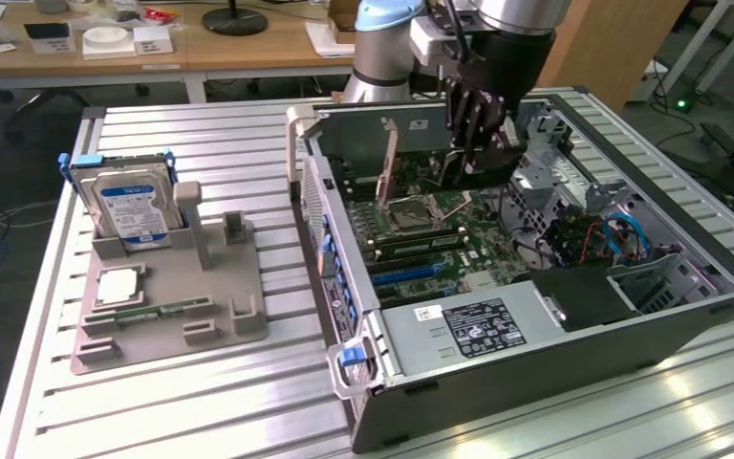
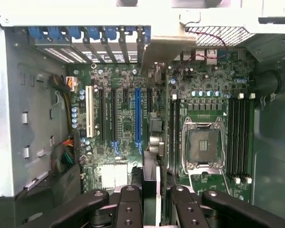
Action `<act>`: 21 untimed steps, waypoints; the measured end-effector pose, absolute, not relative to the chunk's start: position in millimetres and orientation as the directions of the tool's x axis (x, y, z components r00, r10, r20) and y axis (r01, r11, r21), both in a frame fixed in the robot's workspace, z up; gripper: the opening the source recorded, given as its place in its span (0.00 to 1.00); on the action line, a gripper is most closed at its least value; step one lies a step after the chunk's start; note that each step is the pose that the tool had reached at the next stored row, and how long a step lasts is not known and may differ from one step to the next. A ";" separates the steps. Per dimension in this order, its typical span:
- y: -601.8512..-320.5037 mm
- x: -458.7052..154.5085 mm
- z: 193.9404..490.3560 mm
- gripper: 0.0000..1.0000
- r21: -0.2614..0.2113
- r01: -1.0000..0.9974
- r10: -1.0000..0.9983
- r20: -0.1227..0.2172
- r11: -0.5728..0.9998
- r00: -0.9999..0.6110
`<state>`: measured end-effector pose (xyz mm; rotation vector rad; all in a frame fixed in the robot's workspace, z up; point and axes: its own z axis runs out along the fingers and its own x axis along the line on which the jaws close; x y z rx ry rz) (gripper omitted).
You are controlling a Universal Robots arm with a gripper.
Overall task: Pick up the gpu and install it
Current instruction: 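Insert the gpu into the slot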
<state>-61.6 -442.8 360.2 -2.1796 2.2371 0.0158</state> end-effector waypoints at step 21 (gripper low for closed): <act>-441.6 -74.4 322.1 0.27 -0.005 -1.000 -0.999 -0.020 0.025 -0.025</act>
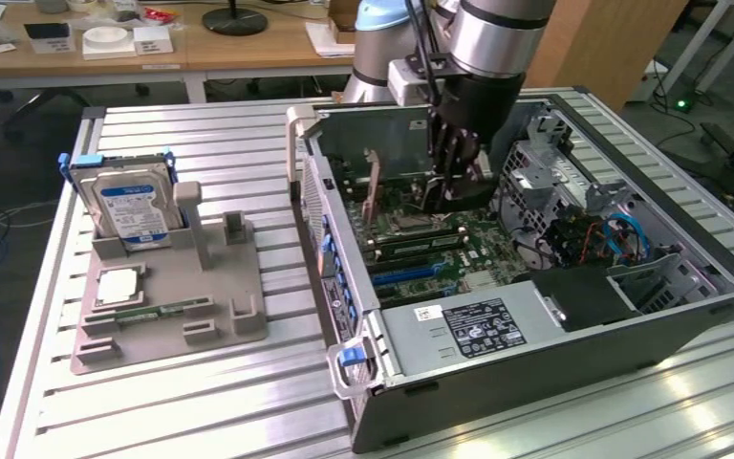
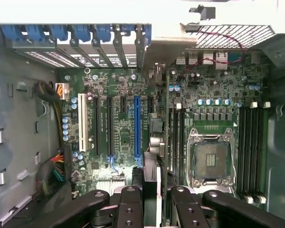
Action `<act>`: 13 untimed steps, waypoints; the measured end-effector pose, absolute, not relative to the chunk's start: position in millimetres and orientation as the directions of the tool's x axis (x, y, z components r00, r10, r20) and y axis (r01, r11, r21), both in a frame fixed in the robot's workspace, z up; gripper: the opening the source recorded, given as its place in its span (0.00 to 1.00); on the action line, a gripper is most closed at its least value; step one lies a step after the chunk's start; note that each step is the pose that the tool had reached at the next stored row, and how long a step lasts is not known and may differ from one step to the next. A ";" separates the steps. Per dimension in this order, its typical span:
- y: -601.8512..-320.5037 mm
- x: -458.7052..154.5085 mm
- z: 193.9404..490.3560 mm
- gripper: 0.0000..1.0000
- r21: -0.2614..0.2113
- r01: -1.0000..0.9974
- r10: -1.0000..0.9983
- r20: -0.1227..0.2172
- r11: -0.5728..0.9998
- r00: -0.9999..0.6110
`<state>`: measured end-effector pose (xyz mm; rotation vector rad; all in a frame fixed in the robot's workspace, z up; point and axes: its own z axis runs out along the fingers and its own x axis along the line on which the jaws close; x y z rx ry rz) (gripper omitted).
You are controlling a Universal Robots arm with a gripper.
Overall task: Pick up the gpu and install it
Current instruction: 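Insert the gpu into the slot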
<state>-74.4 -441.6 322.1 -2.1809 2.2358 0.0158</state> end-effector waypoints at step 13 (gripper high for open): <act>-441.6 -78.4 300.8 0.27 -0.006 -1.000 -1.000 -0.020 0.024 -0.024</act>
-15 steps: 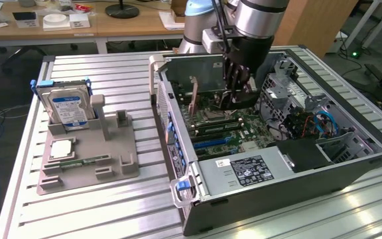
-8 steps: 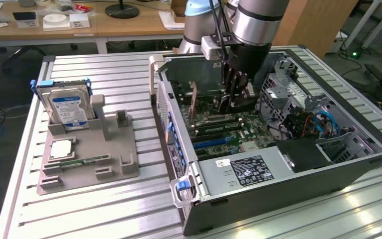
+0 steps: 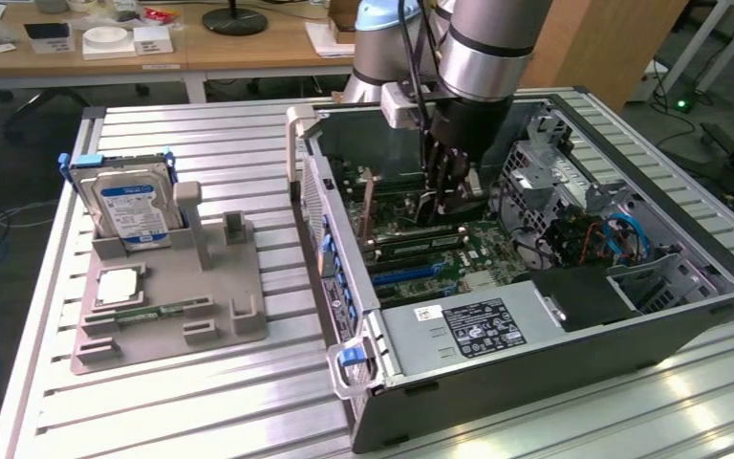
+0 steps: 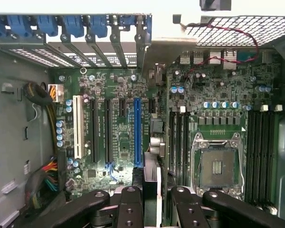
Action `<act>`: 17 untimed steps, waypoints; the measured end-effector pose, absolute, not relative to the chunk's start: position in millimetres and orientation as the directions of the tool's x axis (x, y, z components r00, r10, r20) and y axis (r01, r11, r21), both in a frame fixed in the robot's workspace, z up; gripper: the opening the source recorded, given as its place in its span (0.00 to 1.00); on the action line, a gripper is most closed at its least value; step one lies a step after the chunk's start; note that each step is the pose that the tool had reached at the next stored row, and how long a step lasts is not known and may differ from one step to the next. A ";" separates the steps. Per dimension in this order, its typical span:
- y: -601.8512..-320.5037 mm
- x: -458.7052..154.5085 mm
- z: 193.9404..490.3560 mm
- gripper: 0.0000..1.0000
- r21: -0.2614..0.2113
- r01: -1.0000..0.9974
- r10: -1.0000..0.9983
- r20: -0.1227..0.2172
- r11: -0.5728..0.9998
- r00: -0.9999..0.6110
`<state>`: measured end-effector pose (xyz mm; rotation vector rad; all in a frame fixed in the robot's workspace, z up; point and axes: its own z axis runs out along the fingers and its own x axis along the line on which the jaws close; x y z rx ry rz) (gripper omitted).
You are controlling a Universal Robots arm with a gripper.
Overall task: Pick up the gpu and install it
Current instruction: 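Insert the gpu into the slot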
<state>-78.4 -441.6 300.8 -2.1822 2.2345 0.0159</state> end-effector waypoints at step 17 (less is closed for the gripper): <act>-447.8 -78.5 299.4 0.27 -0.005 -1.000 -1.000 -0.020 0.024 -0.024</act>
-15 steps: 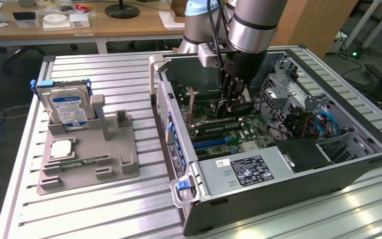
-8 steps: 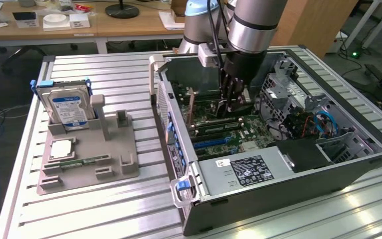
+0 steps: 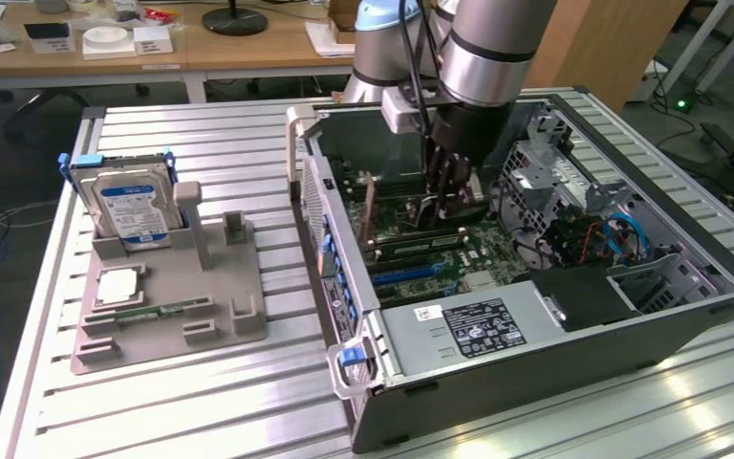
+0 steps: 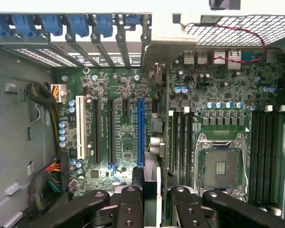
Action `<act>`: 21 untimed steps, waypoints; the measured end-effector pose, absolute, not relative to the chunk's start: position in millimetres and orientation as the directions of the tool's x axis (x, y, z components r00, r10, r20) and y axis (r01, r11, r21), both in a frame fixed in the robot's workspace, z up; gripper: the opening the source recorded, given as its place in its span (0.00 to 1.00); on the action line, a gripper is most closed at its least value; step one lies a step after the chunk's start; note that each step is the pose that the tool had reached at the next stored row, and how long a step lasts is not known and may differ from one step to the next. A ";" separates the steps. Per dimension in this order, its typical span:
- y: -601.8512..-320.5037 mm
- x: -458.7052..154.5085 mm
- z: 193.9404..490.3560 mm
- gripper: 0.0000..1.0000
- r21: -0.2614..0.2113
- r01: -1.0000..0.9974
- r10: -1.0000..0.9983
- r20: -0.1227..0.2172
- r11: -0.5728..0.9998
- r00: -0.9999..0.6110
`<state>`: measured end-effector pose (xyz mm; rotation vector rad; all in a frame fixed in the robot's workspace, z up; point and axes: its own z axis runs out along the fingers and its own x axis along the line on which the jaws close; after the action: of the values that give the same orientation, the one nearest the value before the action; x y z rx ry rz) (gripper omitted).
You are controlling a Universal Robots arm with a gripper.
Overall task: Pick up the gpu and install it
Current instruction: 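Insert the gpu into the slot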
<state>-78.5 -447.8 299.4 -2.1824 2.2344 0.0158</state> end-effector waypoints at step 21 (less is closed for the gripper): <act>-451.3 -83.8 282.2 0.27 -0.005 -1.000 -0.999 -0.035 0.024 -0.023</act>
<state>-83.8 -451.3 282.2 -2.1751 2.2270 0.0321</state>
